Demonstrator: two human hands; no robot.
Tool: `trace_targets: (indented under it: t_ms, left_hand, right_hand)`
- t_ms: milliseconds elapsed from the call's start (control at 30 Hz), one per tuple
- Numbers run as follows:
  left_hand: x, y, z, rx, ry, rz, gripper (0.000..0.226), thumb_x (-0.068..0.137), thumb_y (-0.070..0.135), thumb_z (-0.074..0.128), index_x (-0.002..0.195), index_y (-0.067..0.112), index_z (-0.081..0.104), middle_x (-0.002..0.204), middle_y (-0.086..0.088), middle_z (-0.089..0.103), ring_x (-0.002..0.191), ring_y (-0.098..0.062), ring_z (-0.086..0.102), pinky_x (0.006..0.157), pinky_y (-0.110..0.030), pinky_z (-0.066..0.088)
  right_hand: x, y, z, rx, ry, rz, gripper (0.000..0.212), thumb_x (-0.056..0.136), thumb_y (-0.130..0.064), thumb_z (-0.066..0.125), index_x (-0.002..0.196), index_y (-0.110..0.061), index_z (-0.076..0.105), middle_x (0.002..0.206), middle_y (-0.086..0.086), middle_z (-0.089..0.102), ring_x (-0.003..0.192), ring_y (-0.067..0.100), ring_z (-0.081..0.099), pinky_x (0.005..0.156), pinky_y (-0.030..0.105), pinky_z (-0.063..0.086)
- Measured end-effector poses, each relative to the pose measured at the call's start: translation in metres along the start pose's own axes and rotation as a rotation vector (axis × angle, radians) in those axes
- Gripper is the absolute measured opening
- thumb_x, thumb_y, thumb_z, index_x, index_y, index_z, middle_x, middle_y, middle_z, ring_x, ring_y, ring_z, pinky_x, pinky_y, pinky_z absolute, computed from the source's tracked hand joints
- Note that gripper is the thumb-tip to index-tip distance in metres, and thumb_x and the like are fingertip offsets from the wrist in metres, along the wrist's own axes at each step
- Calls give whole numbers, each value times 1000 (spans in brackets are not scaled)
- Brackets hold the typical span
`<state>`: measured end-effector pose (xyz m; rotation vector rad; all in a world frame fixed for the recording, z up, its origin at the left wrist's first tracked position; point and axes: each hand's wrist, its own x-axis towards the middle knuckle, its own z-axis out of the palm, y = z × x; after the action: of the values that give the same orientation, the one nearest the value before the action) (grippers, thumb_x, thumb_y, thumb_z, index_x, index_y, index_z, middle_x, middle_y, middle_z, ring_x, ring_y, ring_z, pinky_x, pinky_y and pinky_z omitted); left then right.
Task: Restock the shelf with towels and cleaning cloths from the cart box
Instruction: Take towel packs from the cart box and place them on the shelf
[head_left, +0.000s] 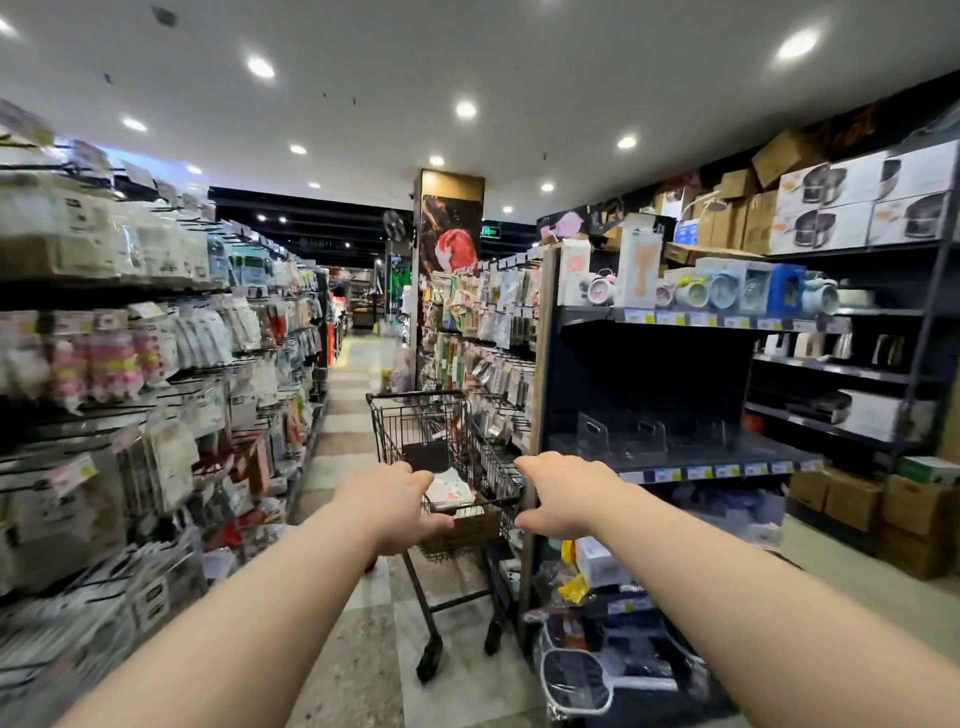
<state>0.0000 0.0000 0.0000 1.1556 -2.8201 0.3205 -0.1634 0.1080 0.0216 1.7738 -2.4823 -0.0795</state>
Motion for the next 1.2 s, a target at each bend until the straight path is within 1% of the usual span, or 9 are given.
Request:
trace_targets:
  t_ms: [100,200,433,533,667,800,967,1100,1200]
  left_hand:
    - [18,-20,19,24,-35,-14,70,90,65,35,146,22,31,144,-7,43,131,-26,44,102,-38,40]
    - [45,-46,38,-2,-53,-11,70,89,65,36,145,23,33,144,-6,44,130,-25,44,102,-39,40]
    - [123,-127,84,-27,-93,14,69,88,66,37,143,24,34,143,-7,44,131,-27,43,103,-41,39]
    - [151,-151,101,-42,-122,19,66,89,64,39,142,25,35,142,-6,44,130,-27,43,102,-41,38]
    - [190,-172,125,-75,-164,48,63,88,64,39,138,26,40,137,-6,47,127,-27,46,101,-41,39]
    - [238,-189,152,-84,-184,61,65,88,65,40,139,27,40,137,-6,48,128,-27,45,100,-40,40]
    - [311,-206,187,-61,-214,61,66,87,66,40,140,26,40,137,-5,49,127,-27,47,99,-41,41]
    - [390,-213,211,-49,-229,58,65,87,66,40,138,25,41,136,-7,50,126,-28,47,99,-41,43]
    - [447,-215,227,-78,-265,55,64,87,66,40,136,25,42,136,-6,50,126,-28,47,99,-42,43]
  right_hand:
    - [32,-10,15,-14,-18,-9,69,88,-49,51,146,-23,25,150,5,34,133,30,40,107,49,34]
    - [73,-23,29,-21,-41,-4,70,87,-50,52,146,-22,25,150,5,35,134,31,39,107,49,34]
    - [181,-59,56,29,-93,40,69,87,-49,53,145,-23,27,150,3,35,135,28,39,108,47,34]
    - [219,-74,67,48,-116,55,71,87,-50,53,146,-24,25,149,2,36,134,28,40,108,46,34]
    - [268,-83,82,75,-145,63,74,85,-50,55,148,-27,23,148,1,37,133,27,41,105,45,34]
    - [318,-77,100,86,-170,78,73,85,-51,55,148,-28,23,149,0,37,134,26,41,104,44,35]
    - [395,-59,126,101,-205,84,68,86,-49,53,145,-25,28,149,0,37,135,26,40,106,45,35]
    - [475,-35,148,137,-208,69,68,85,-48,54,144,-23,30,147,1,39,133,27,41,106,46,37]
    - [530,-15,161,180,-244,66,69,85,-47,54,144,-22,28,148,3,39,134,28,41,106,48,37]
